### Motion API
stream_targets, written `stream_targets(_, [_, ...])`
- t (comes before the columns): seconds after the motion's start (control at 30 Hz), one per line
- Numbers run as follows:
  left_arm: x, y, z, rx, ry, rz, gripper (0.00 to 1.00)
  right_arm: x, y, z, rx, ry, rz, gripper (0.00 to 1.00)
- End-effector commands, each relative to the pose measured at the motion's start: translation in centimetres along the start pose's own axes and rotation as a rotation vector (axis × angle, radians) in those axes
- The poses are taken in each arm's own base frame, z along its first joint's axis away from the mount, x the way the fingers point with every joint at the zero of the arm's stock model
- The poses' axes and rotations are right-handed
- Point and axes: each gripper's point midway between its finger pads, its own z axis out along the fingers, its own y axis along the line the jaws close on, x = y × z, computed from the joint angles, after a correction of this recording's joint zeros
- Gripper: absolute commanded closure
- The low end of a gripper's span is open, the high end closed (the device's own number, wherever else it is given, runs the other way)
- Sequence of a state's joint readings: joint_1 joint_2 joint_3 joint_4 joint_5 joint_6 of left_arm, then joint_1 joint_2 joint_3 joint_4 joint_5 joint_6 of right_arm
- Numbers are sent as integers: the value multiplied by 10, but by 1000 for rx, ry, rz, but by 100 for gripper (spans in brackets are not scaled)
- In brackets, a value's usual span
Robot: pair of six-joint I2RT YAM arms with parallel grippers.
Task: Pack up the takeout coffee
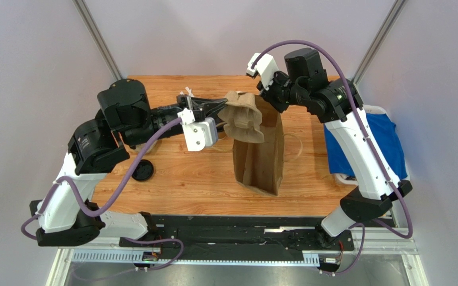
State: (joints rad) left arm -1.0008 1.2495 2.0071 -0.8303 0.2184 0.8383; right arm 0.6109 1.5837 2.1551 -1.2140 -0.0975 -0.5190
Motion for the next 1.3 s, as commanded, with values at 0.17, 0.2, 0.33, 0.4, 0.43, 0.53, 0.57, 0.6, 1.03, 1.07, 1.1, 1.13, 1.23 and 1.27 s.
stream_targets(0.17, [-21, -5, 7, -26, -62, 79, 100, -17, 3, -33, 55, -90, 94, 100])
stream_targets(0.2, [-24, -2, 8, -33, -68, 77, 100, -16, 3, -34, 56, -91, 100, 100])
stream_targets(0.33, [-20, -13, 18, 15, -54, 103, 100, -18, 7, -40, 46, -107, 117, 100])
stream_targets(0.4, [-6, -29, 29, 55, -15, 126, 100, -20, 11, -44, 28, -121, 127, 100])
stream_targets(0.43, [2, -40, 36, 84, 6, 123, 100, -20, 14, -46, 19, -128, 129, 100])
stream_targets(0.53, [22, -59, 49, 111, 52, 93, 100, -21, 22, -53, -10, -164, 132, 100])
stream_targets(0.57, [24, -61, 52, 112, 53, 90, 100, -19, 25, -48, -25, -166, 134, 100])
stream_targets(0.6, [28, -64, 55, 115, 63, 85, 100, -19, 26, -50, -25, -174, 138, 100])
stream_targets(1.03, [61, -103, 98, 164, 189, -59, 100, -20, 38, -53, -67, -197, 228, 100])
stream_targets(1.07, [71, -100, 100, 131, 235, -71, 100, -19, 38, -54, -62, -198, 230, 100])
stream_targets(1.1, [75, -101, 102, 120, 255, -89, 100, -18, 38, -55, -57, -200, 236, 100])
stream_targets(1.13, [83, -103, 106, 100, 295, -126, 100, -18, 38, -56, -55, -199, 237, 100])
stream_targets(1.23, [97, -111, 110, 78, 350, -188, 100, -16, 39, -58, -55, -201, 240, 100])
stream_targets(1.27, [102, -112, 111, 71, 366, -198, 100, -16, 40, -58, -60, -202, 240, 100])
